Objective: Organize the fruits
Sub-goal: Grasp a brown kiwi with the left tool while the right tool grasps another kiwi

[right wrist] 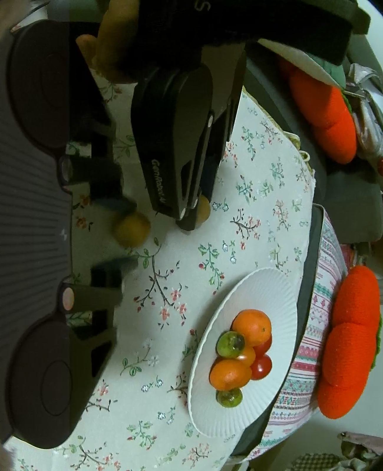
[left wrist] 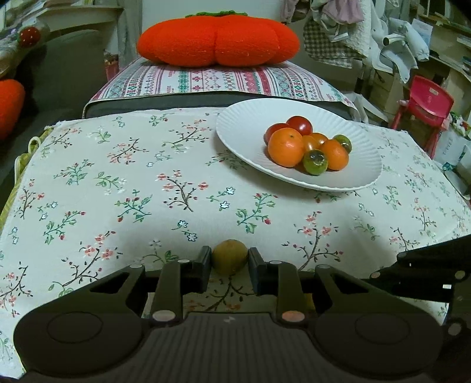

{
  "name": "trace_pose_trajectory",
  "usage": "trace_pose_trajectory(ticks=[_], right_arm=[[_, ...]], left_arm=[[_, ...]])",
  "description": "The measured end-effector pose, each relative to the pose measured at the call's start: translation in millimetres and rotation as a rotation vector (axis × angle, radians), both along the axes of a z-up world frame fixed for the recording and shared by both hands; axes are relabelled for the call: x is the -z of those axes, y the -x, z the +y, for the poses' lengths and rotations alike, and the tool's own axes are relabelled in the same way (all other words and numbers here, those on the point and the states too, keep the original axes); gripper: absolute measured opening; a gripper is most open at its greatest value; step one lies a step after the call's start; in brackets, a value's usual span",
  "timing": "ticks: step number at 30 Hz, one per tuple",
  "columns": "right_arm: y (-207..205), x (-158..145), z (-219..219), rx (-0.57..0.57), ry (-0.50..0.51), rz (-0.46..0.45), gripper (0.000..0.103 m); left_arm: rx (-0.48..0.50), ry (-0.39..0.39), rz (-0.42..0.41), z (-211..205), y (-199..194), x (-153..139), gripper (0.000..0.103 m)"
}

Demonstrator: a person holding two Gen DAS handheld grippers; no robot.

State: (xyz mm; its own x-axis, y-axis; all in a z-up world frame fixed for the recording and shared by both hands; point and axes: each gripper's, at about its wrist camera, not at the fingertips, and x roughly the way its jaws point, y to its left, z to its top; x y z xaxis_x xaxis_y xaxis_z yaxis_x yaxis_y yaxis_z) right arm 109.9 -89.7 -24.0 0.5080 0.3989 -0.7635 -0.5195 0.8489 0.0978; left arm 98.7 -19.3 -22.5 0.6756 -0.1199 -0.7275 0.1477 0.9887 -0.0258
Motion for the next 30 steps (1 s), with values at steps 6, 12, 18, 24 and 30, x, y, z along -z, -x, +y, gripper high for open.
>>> trace_pose_trajectory(ticks=[6, 12, 18, 24, 30], right_arm=[[-0.5, -9.5, -6.8, 0.047, -0.025, -0.02, 0.022], [-4.9, -7.0, -9.1, 0.074, 0.004, -0.024, 0.022], [-5.6, -10.6, -11.5, 0.082, -0.004, -0.037, 0.022], [-9.4, -12.4, -17.5, 0.113, -0.004, -0.043, 0.022], [-9.6, -12.6, -17.0, 0.113, -0.002, -0.05, 0.022]], left_arm=[[-0.007, 0.0, -0.003, 0.8, 0.6, -1.3, 0.006], [-0.002, -0.01, -0.005, -1.3, 0.8, -0.5, 0.006], [-0.012, -0.008, -0.008, 0.6, 0.2, -1.9, 0.006], [-0.005, -0.011, -0.008, -1.5, 0.9, -1.7, 0.006], [-0.012, -0.011, -0.023, -0.7, 0.8, -5.7, 0.006]])
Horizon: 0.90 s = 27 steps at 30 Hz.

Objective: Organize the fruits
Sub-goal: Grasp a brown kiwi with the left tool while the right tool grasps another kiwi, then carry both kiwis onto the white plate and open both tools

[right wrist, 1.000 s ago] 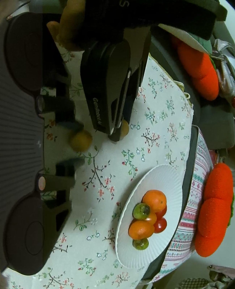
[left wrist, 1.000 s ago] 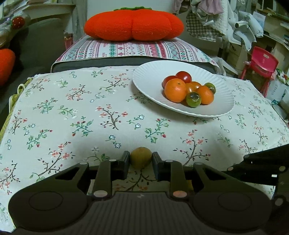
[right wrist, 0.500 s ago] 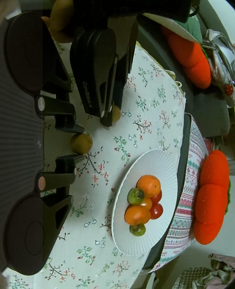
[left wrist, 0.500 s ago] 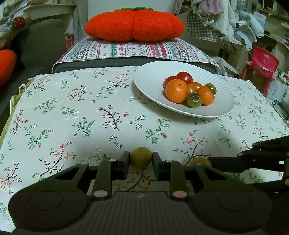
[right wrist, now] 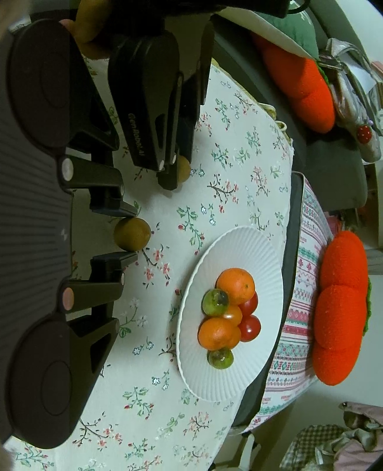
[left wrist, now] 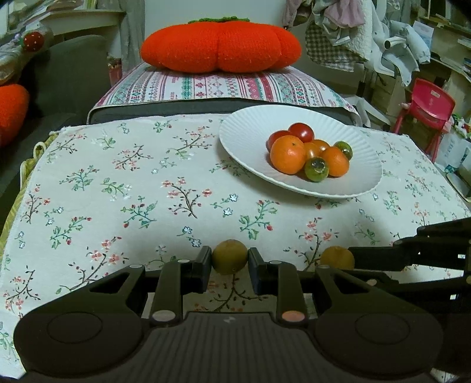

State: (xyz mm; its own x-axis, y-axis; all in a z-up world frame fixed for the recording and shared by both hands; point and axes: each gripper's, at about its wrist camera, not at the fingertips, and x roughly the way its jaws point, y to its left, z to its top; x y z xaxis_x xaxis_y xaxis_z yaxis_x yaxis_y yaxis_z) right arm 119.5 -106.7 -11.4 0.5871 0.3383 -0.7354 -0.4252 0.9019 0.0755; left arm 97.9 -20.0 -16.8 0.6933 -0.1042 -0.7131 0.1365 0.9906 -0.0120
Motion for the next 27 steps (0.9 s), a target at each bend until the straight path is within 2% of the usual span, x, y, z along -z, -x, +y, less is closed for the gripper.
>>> trace_pose_trajectory(ticks=[15, 20, 23, 27], right_arm=[[-8.2, -14.6, -23.5, 0.122, -0.072, -0.047, 0.023], [-11.6, -20.9, -34.1, 0.146, -0.103, -0.068, 0.023], [-15.1, -22.3, -41.2, 0.164, -0.117, -0.069, 0.023], [-17.7, -26.2, -51.9, 0.192, -0.149, -0.077, 0.023]], left_arm=[[0.001, 0.072, -0.063, 4.1, -5.7, -20.2, 0.006], [0.013, 0.15, -0.049, 6.2, -11.4, -24.5, 0.006], [0.017, 0.133, -0.069, 4.0, -13.4, -25.2, 0.006], [0.022, 0.15, -0.087, 5.0, -16.2, -28.6, 0.006]])
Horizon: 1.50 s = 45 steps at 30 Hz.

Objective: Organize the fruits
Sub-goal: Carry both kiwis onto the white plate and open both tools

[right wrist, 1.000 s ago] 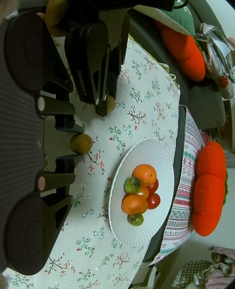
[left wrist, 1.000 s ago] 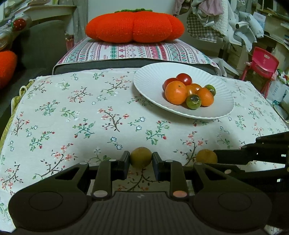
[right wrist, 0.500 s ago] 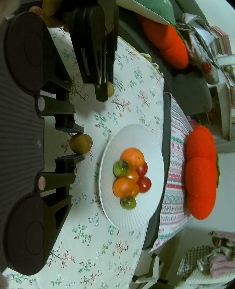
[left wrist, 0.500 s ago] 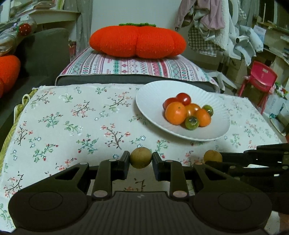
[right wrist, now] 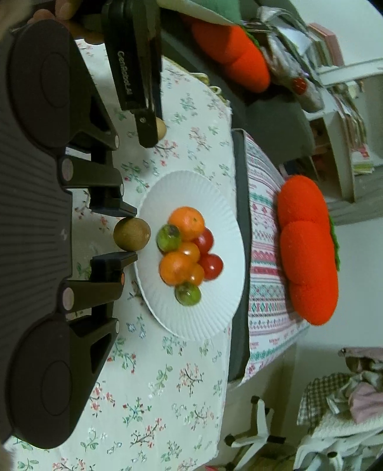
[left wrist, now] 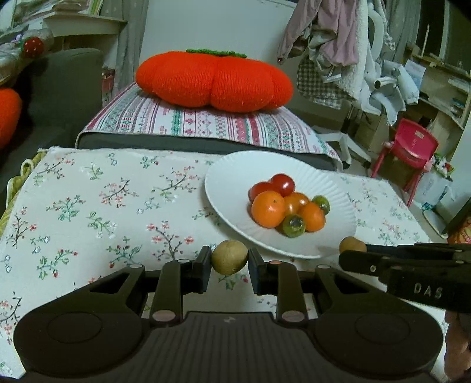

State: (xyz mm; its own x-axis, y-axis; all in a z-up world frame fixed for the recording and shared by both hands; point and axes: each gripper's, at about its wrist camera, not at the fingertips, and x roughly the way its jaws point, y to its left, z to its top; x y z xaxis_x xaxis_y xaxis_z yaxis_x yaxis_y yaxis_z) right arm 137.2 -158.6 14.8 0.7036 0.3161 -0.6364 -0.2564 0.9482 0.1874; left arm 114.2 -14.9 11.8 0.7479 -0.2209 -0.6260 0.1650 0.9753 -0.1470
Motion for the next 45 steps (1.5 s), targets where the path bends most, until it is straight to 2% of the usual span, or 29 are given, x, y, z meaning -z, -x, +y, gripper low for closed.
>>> trace_pose_trajectory(ticks=[5, 11, 18, 27, 36, 40, 45], right_arm=[[-4.0, -3.6, -11.0, 0.041, -0.045, -0.01, 0.023], [-12.4, -1.8, -17.2, 0.074, -0.044, -0.022, 0.023], [-26.5, 1.4, -32.3, 0.131, -0.059, -0.032, 0.023], [-37.7, 10.8, -33.2, 0.137, -0.033, -0.043, 0.023], [-39.9, 15.1, -26.6, 0.122, 0.036, -0.078, 0.023], [-43.4, 17.3, -25.2, 0.116, 0.054, -0.092, 0.023], [-45.6, 19.6, -22.6, 0.103, 0.06, -0.095, 0.023]], left_arm=[[0.019, -0.024, -0.047, -4.6, -3.0, -5.1, 0.006], [0.045, -0.052, -0.088, -12.8, -14.7, -4.2, 0.006], [0.065, -0.071, -0.101, -18.3, -29.5, 2.2, 0.006], [0.088, -0.105, -0.103, -25.9, -41.5, 10.8, 0.006], [0.095, -0.124, -0.12, -21.8, -54.7, 15.3, 0.006], [0.1, -0.097, -0.114, -19.7, -60.1, 15.4, 0.006], [0.117, -0.108, -0.126, -21.3, -60.4, 18.7, 0.007]])
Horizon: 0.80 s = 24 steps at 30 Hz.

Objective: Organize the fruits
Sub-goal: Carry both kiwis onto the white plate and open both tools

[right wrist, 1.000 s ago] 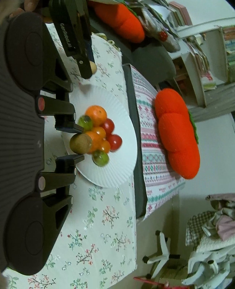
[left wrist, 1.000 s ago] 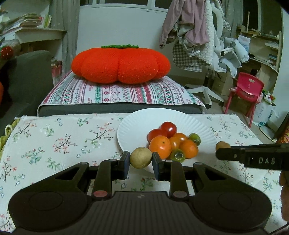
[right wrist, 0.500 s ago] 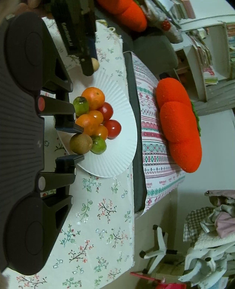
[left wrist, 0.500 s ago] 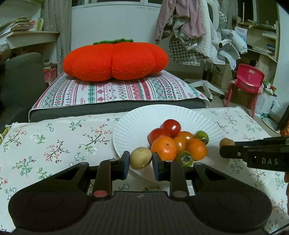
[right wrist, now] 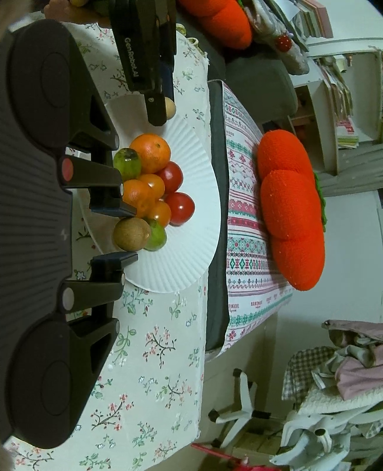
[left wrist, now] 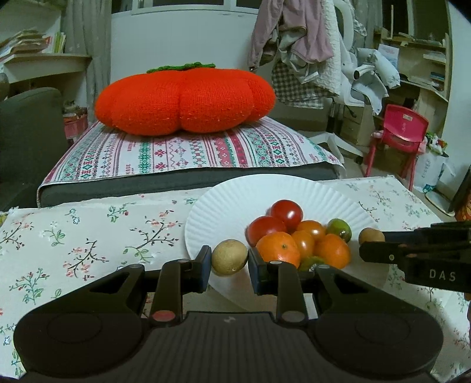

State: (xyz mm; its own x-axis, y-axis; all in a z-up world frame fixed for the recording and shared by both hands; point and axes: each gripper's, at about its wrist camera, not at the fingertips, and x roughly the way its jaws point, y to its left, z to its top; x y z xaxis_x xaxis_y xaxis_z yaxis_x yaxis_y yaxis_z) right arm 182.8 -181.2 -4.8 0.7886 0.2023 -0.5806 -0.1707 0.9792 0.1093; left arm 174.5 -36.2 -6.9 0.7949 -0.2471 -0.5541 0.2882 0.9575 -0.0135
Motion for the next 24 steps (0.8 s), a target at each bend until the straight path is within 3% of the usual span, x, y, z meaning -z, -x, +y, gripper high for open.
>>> trace_pose_trajectory(ticks=[10, 20, 24], right_arm=[[5.0, -10.3, -8.0, 0.054, -0.025, -0.025, 0.035], [18.7, -26.3, -32.6, 0.139, -0.131, -0.048, 0.054], [24.6, -25.9, -42.6, 0.18, -0.18, -0.026, 0.06]], left_arm=[[-0.017, -0.015, -0.028, 0.9, 12.8, -7.1, 0.03], [-0.072, 0.069, 0.005, 10.3, 45.8, -23.5, 0.034], [-0.107, 0.058, 0.03, 4.7, 62.7, -26.1, 0.037]])
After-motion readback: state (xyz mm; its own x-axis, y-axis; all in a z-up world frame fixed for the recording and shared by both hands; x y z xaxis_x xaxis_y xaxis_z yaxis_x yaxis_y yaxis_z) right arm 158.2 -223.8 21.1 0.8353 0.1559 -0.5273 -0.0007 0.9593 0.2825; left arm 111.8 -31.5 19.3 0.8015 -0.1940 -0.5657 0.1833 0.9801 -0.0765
